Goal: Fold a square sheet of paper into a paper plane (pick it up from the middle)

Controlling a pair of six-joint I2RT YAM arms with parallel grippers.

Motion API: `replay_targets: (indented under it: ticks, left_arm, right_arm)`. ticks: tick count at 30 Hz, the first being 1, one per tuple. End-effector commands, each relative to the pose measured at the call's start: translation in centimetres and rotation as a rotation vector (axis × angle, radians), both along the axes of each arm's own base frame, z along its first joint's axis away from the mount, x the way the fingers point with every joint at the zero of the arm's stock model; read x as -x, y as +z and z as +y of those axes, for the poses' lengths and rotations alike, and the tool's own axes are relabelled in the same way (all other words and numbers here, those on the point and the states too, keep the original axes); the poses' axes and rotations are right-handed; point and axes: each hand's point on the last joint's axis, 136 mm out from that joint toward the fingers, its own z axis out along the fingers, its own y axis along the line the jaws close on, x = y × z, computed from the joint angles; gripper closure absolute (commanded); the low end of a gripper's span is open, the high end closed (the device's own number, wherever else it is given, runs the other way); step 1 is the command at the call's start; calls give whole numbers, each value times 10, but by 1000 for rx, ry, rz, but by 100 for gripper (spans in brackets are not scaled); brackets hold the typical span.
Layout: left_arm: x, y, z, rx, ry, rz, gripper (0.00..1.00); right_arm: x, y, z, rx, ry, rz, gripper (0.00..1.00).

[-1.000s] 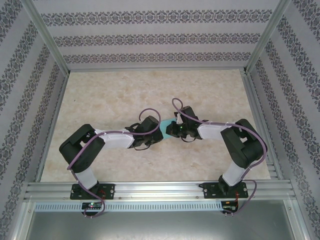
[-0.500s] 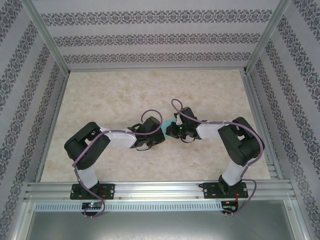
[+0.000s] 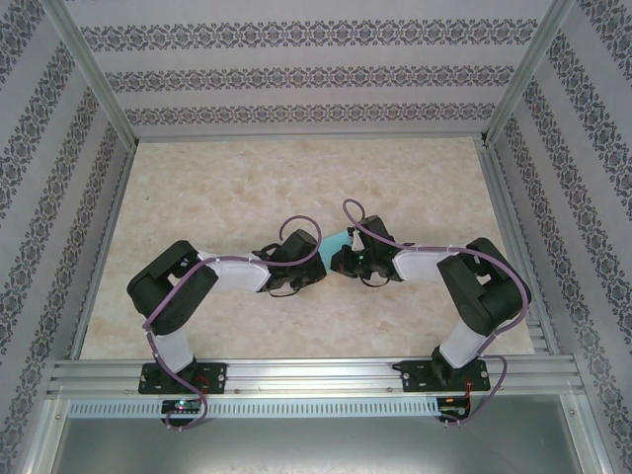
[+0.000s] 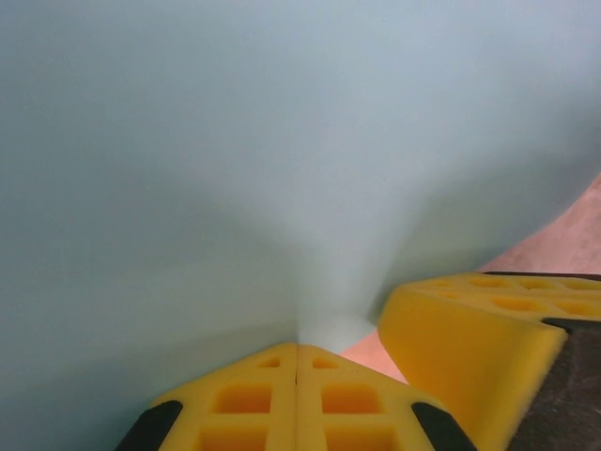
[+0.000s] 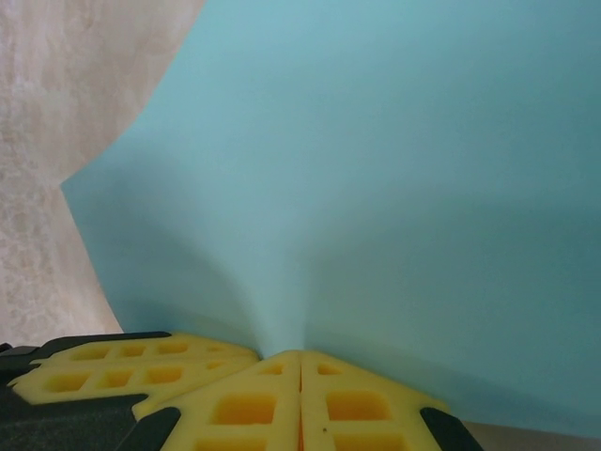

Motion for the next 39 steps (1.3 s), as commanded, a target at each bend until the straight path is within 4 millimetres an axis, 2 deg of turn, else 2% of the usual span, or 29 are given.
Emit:
replay_targets:
  ticks: [1, 8, 16, 26, 33, 39]
  left_arm:
    - [-7, 16, -14, 69, -9, -32, 93]
    - [-9, 13, -17, 71, -13, -30, 93]
    - [-6, -5, 0, -16, 31, 4, 95]
    - [-1, -13, 15, -69, 84, 43, 97]
    - [10, -27, 32, -119, 144, 104, 98]
    - [17, -35, 40, -134, 167, 137, 99]
  right_arm:
    - [-4, -5, 2, -11, -5, 4, 92]
    - [-1, -11, 1, -2, -5, 21, 93]
    - [0, -10, 0, 2, 0, 21, 93]
    - [-3, -10, -6, 17, -19, 12, 93]
    - [-13, -13, -24, 35, -62, 8, 93]
    - [-23, -21, -60, 74, -138, 14, 93]
